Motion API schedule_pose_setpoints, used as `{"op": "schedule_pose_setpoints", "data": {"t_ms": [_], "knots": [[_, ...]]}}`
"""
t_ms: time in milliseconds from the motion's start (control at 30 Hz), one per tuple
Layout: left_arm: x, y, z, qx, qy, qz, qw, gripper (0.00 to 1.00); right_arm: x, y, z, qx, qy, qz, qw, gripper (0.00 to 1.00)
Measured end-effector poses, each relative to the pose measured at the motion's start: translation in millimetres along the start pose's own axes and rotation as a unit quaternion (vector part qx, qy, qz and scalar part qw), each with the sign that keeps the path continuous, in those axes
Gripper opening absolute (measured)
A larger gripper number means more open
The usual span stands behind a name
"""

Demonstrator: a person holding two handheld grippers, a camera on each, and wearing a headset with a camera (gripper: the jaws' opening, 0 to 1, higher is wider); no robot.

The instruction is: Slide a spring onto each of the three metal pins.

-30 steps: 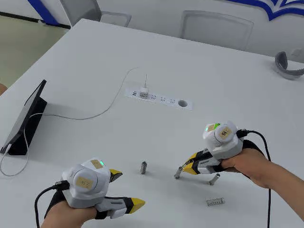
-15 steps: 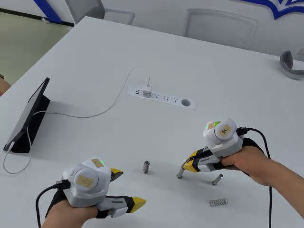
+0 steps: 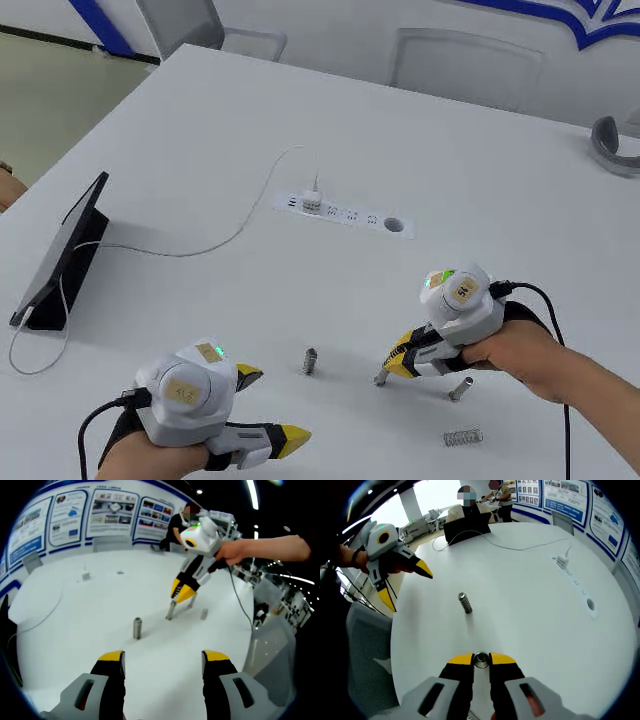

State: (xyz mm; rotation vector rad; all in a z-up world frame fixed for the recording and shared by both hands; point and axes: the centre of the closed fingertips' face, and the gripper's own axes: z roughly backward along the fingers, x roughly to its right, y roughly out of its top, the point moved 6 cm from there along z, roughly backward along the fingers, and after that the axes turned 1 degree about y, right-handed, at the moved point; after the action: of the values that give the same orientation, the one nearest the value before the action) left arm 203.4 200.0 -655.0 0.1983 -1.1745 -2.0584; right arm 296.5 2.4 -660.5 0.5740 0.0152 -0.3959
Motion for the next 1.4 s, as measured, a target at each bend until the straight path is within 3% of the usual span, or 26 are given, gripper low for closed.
{"op": "schedule_pose_setpoints", "data": {"t_ms": [1400], "knots": [[-5.6,0.9,5.0,0.002,0.006,0.005,1.0000,0.62,2.7,-18.3,-35.9,-0.018,-0.008,-0.006,0.9998,0.13]]}}
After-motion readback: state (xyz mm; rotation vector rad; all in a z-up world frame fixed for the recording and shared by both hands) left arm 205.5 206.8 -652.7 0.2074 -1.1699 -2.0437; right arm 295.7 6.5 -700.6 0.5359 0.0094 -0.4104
